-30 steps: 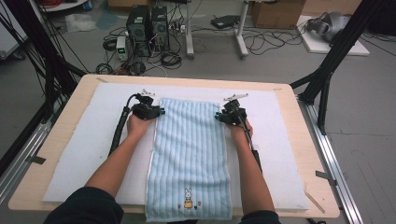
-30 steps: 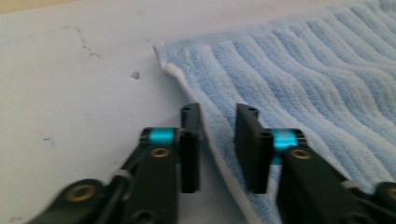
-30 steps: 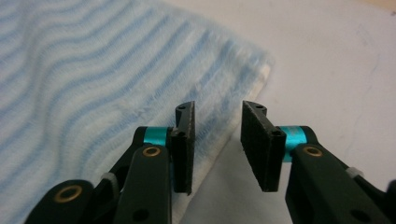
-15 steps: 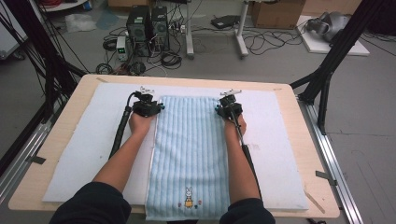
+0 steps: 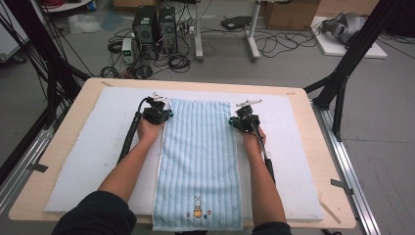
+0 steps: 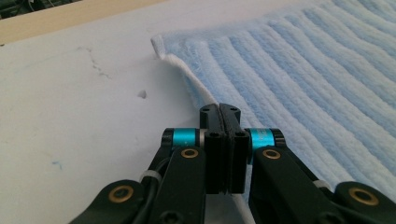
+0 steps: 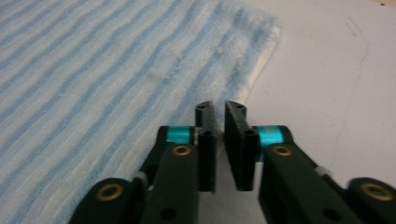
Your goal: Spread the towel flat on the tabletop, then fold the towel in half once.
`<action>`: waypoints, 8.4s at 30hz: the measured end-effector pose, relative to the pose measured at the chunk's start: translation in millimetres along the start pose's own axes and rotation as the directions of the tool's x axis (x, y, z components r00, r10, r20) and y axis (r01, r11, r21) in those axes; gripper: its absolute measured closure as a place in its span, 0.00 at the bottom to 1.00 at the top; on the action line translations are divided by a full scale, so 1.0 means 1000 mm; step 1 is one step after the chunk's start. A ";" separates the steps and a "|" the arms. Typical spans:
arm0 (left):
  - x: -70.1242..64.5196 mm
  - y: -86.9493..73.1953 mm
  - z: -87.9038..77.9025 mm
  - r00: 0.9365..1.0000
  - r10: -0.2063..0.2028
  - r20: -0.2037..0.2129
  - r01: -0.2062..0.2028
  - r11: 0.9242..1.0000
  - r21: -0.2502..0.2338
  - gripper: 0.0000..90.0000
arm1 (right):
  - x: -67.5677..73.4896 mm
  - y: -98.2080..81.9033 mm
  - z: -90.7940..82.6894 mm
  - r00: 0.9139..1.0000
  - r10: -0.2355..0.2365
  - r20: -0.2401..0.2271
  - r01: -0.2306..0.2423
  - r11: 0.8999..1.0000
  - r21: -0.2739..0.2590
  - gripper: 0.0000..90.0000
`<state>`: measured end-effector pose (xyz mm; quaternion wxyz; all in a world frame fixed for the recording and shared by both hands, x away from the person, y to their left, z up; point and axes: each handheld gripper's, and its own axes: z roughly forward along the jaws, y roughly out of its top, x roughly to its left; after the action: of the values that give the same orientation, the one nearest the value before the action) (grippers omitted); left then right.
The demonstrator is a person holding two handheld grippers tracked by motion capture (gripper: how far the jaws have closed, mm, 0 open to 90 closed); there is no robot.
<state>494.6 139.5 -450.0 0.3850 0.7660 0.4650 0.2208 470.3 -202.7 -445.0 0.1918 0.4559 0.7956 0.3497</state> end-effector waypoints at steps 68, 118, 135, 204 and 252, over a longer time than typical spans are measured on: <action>-0.015 -0.055 -0.085 0.982 -0.107 0.155 0.122 0.988 -0.091 0.53 | 0.050 -0.090 -0.111 0.991 -0.038 -0.125 0.026 0.995 -0.098 0.67; -0.007 -0.086 -0.132 0.958 -0.039 0.285 0.112 0.962 -0.247 0.22 | 0.016 -0.090 -0.132 0.999 0.029 0.024 -0.024 0.984 -0.175 0.12; -0.004 -0.059 -0.112 0.960 -0.075 0.271 0.139 0.965 -0.224 0.26 | 0.015 -0.090 -0.129 1.000 0.019 -0.003 -0.019 0.986 -0.168 0.12; -0.011 -0.028 -0.044 0.980 -0.054 0.194 0.062 0.997 -0.037 0.96 | 0.016 -0.008 -0.015 0.999 0.033 -0.027 -0.032 0.998 0.054 0.66; -0.044 -0.076 -0.145 0.926 0.057 0.372 0.013 0.983 -0.185 0.96 | 0.058 -0.066 -0.115 0.980 -0.084 -0.178 0.061 0.990 -0.130 0.96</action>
<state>331.6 177.5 -421.4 0.5336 0.7604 0.3515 0.1163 330.1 -218.7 -413.9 0.1585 0.3795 0.8028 0.4317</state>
